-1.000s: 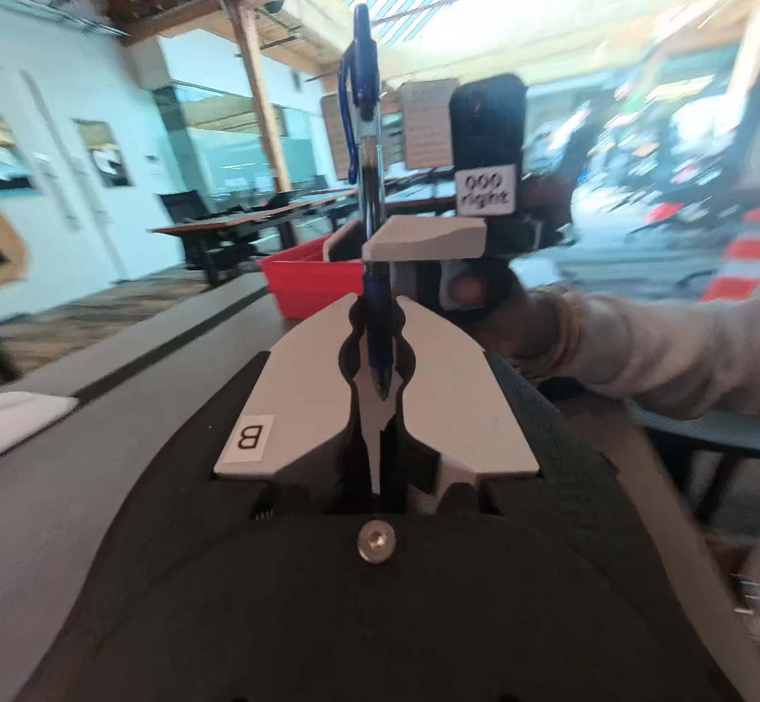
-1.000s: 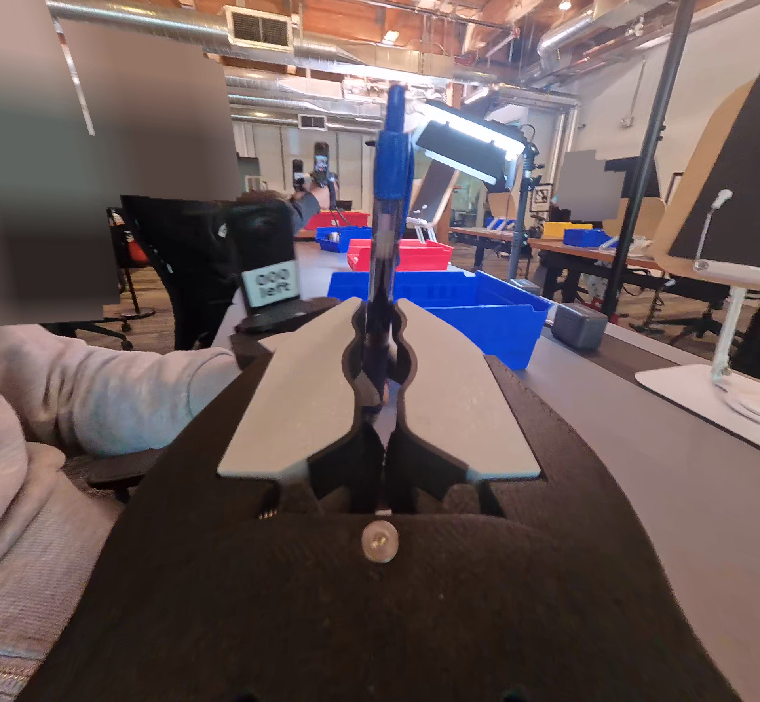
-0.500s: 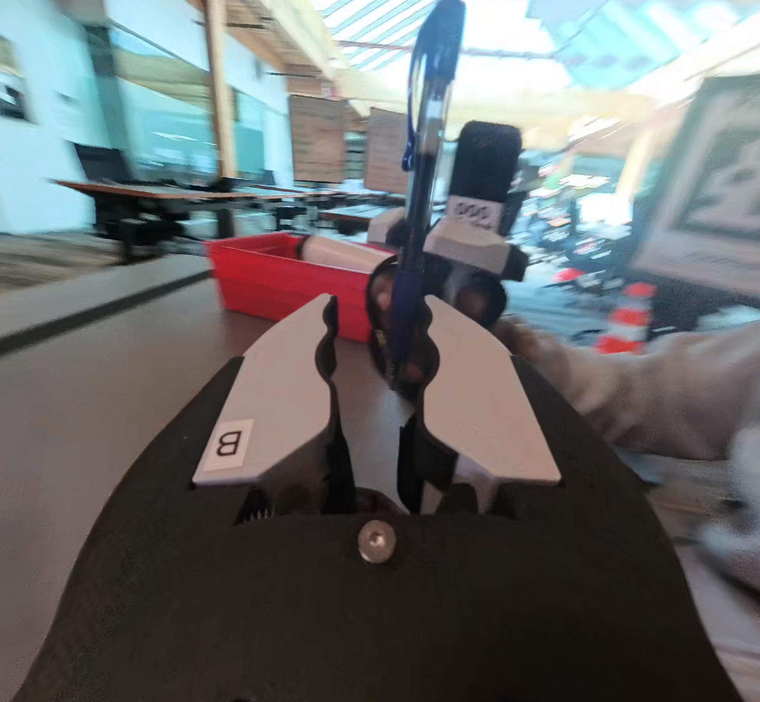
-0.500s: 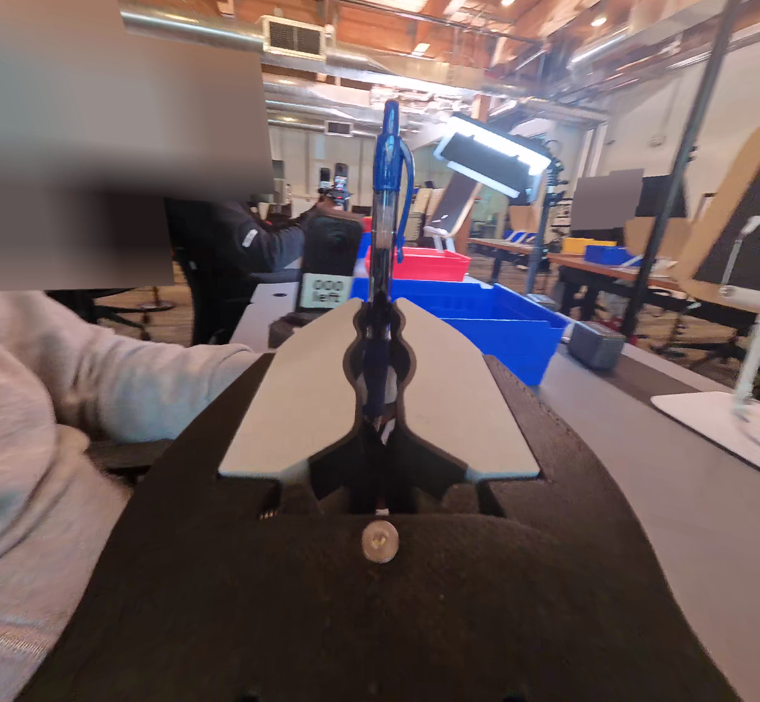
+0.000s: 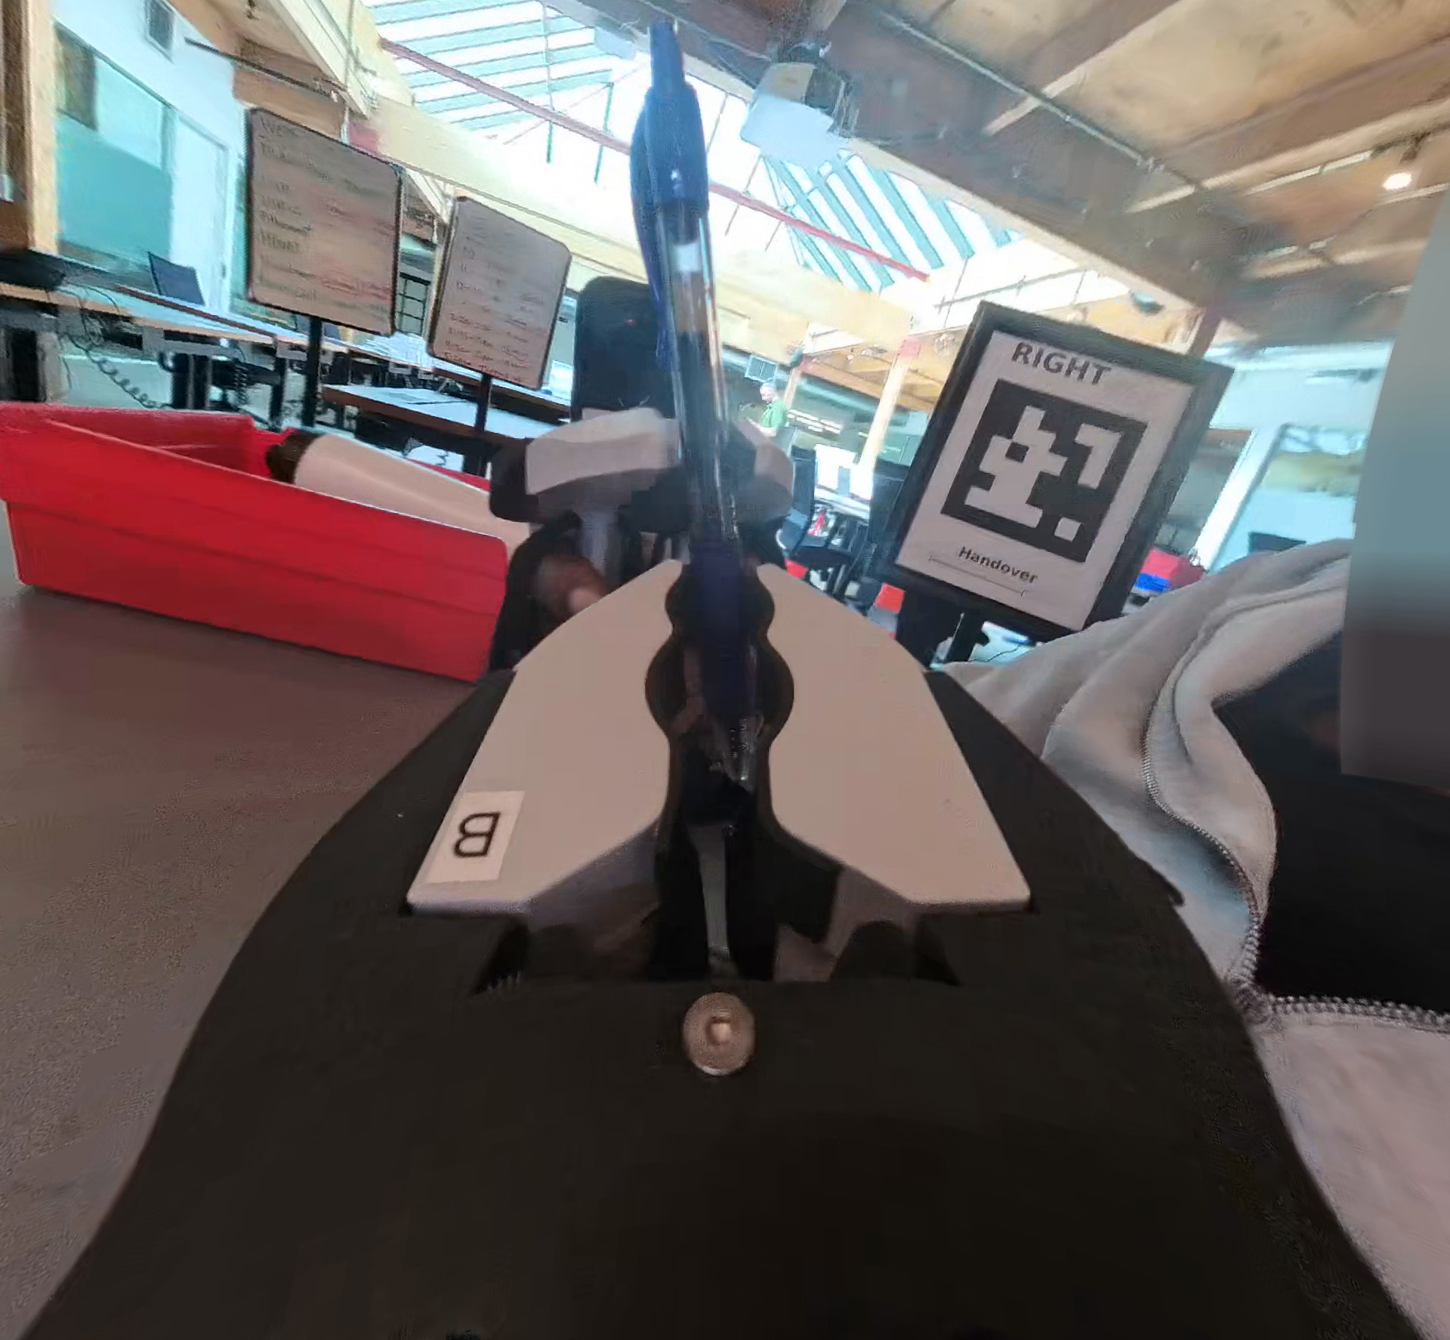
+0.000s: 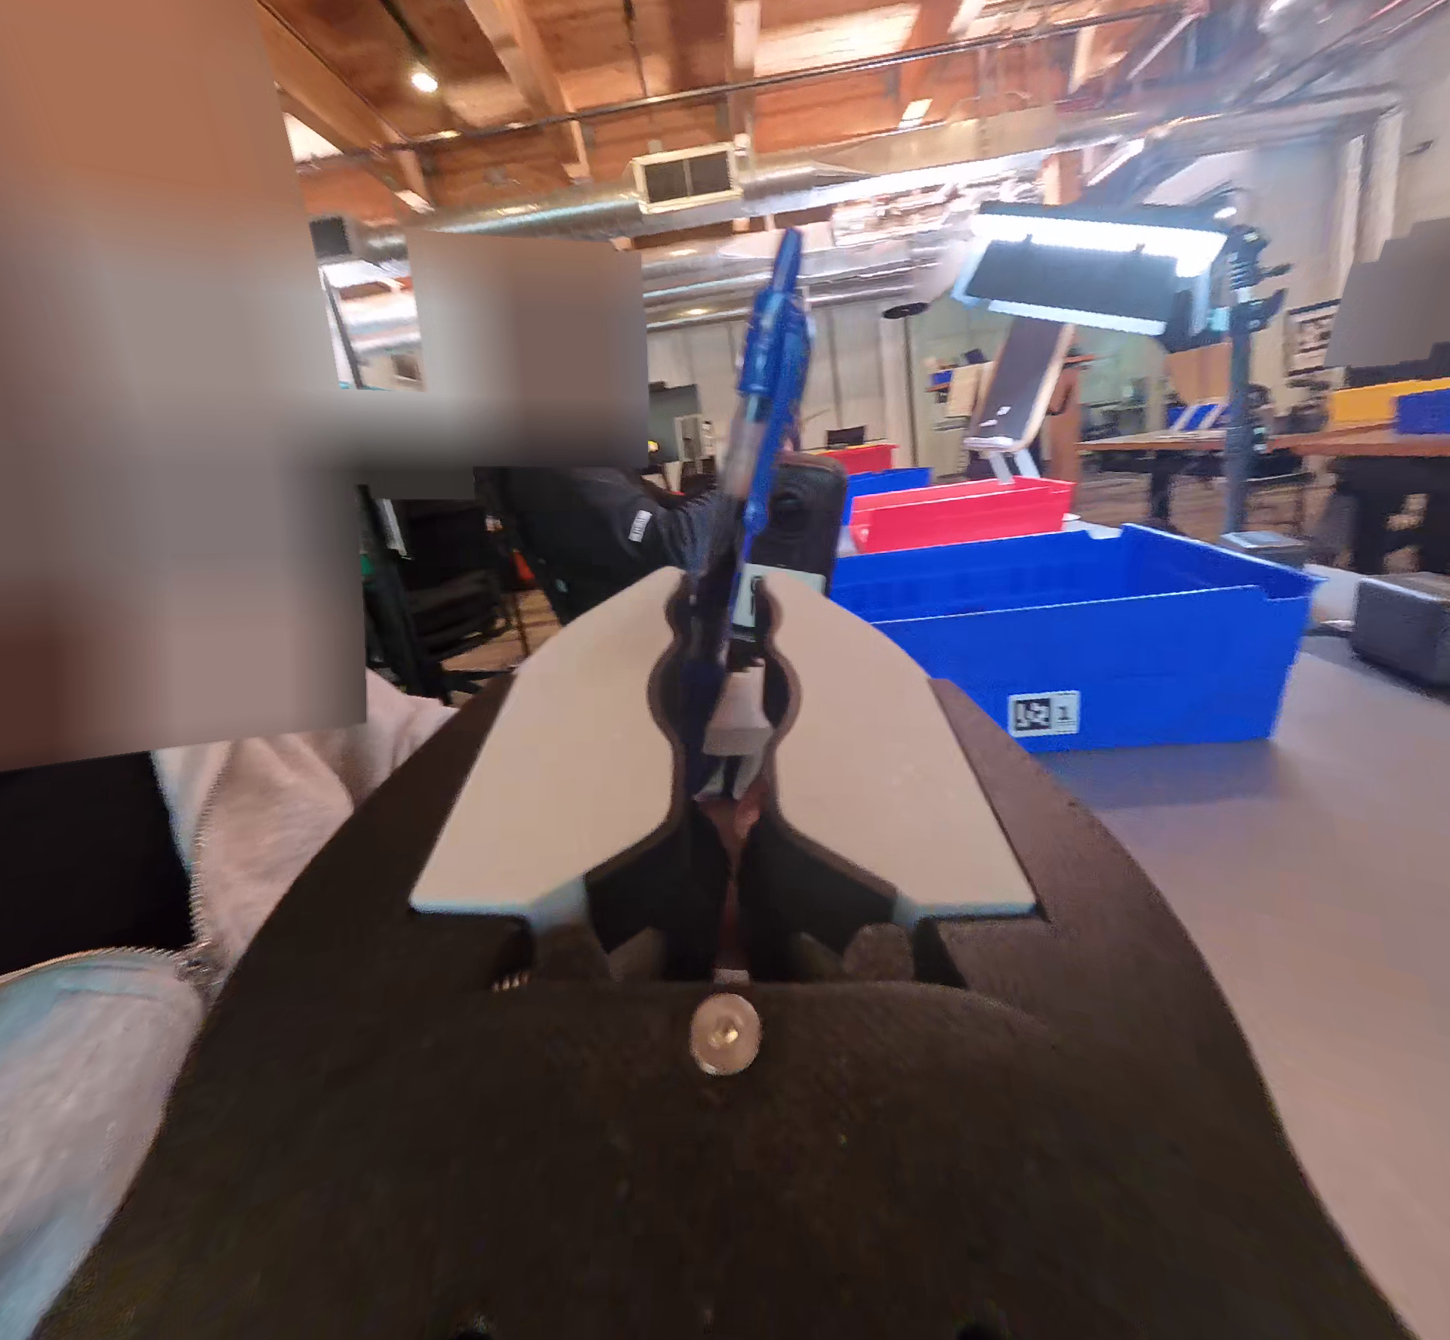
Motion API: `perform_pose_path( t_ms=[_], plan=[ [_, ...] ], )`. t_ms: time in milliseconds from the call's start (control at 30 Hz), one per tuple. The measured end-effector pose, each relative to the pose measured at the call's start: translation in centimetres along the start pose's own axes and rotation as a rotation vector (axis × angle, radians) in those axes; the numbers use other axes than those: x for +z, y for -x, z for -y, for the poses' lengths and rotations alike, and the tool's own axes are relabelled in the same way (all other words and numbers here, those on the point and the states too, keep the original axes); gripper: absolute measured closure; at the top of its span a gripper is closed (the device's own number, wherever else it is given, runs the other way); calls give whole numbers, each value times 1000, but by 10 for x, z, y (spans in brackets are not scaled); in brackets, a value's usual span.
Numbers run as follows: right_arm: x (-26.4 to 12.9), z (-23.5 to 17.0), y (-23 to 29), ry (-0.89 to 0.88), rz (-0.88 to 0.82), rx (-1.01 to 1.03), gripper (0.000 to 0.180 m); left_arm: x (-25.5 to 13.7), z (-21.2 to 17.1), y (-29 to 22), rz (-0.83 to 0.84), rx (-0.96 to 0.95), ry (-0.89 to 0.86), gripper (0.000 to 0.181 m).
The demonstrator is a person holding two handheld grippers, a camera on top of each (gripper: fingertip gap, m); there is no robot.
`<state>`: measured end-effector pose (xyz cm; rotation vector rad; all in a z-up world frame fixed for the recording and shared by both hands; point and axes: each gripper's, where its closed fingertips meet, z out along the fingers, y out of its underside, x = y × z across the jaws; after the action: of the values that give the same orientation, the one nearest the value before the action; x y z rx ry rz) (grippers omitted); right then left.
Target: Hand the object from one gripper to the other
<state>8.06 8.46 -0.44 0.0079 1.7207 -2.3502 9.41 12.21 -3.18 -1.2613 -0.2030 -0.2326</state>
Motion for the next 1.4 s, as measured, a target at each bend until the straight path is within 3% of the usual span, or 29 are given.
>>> perform_pose_path(
  t_ms=[100,167,267,333,400,500,633,700,833,967,1033,1067,1100,1233,1333,1400],
  plan=[
    [-1,-1,-1,14,-5,-3,169,-1,0,7,47,11,-2,167],
    [-1,-2,-5,34,-67,-80,169,-2,2,14,122,73,-4,156],
    [-1,-2,-13,38,-169,-188,170,-8,1,37,360,304,61,146],
    [-2,-2,-17,33,-210,-218,170,-14,3,47,514,516,110,147],
    [-1,-4,-20,42,-236,-226,170,-12,2,43,528,627,139,167],
    [0,-4,-17,33,-207,-215,170,-10,3,38,456,517,105,169],
    [2,-3,-7,11,-93,-119,157,-3,7,7,118,159,-15,169],
    [3,-4,-1,14,-37,-65,165,-1,5,2,29,15,-22,169],
    [2,-6,-2,42,-61,-117,169,-2,3,10,103,74,-13,167],
    [-2,-2,-14,31,-192,-227,170,-11,10,35,400,389,17,148],
    [-3,0,-18,16,-233,-245,170,-15,13,41,501,544,49,155],
    [-4,0,-20,14,-246,-245,170,-13,11,38,494,585,71,168],
    [-4,0,-21,14,-250,-240,170,-12,10,38,498,589,78,168],
    [-3,1,-20,2,-217,-196,169,-12,12,31,406,452,28,170],
    [-2,3,-10,-20,-117,-111,155,-6,13,9,160,211,-45,169],
    [-1,3,-3,-28,-34,-32,154,-2,10,-2,7,28,-51,168]
  ],
)
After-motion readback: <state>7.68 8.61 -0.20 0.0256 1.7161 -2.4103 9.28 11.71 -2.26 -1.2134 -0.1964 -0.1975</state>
